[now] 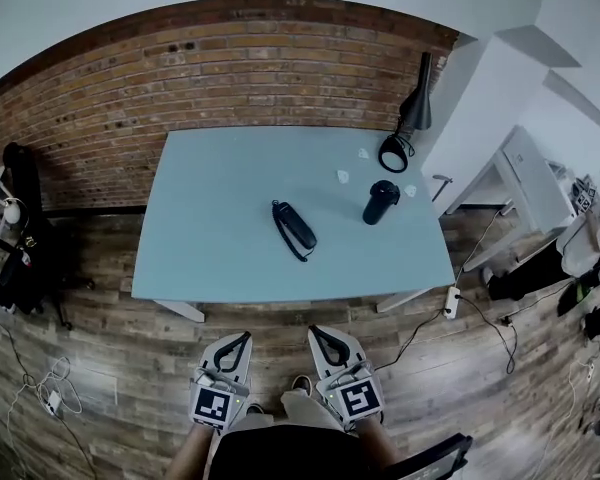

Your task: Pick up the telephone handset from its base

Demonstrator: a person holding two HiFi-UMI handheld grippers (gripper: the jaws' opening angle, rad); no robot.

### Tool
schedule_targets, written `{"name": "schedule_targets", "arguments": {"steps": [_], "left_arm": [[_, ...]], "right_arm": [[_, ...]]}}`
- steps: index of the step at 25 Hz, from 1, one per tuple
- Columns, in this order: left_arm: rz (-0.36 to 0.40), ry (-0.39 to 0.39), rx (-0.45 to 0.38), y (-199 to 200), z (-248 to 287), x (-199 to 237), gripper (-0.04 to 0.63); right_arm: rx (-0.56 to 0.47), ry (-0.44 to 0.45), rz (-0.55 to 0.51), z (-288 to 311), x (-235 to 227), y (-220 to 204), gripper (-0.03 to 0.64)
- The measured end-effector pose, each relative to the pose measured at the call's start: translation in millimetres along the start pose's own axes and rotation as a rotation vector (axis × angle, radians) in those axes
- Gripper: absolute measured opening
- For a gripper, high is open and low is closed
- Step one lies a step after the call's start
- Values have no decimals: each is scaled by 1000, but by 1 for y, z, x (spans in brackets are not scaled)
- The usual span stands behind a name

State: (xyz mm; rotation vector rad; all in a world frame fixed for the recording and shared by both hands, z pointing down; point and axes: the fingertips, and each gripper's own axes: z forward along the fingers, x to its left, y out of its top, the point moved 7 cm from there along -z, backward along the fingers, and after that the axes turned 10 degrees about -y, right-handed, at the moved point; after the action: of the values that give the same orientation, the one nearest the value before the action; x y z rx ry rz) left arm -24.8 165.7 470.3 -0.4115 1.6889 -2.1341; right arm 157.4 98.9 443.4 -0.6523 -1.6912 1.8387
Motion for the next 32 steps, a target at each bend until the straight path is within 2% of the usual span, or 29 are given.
{"name": "schedule_targets", "arguments": {"steps": [5, 10, 16, 23, 26, 29, 32], "left_arm": [[-6, 24, 16, 12, 43, 2, 14], [-60, 11, 8, -5, 57, 17, 14], [-92, -14, -4, -9, 76, 82, 14], [-36, -87, -42, 15, 88, 176, 14], [-13, -68, -27, 14, 93, 211, 14], [-28, -17, -23, 8, 92, 233, 14], [-42, 37, 28, 2, 96, 243, 14]], "right_arm": [[-30, 0, 1, 26, -56, -13, -2], [9, 10, 7, 63, -68, -22, -2], [25, 3, -44, 133, -65, -15, -2], [31, -52, -82, 201, -54, 14, -3], [81, -53, -121, 218, -50, 9, -2], [131, -28, -136, 233, -57, -7, -2], [187, 9, -137, 257, -74, -27, -2]]}}
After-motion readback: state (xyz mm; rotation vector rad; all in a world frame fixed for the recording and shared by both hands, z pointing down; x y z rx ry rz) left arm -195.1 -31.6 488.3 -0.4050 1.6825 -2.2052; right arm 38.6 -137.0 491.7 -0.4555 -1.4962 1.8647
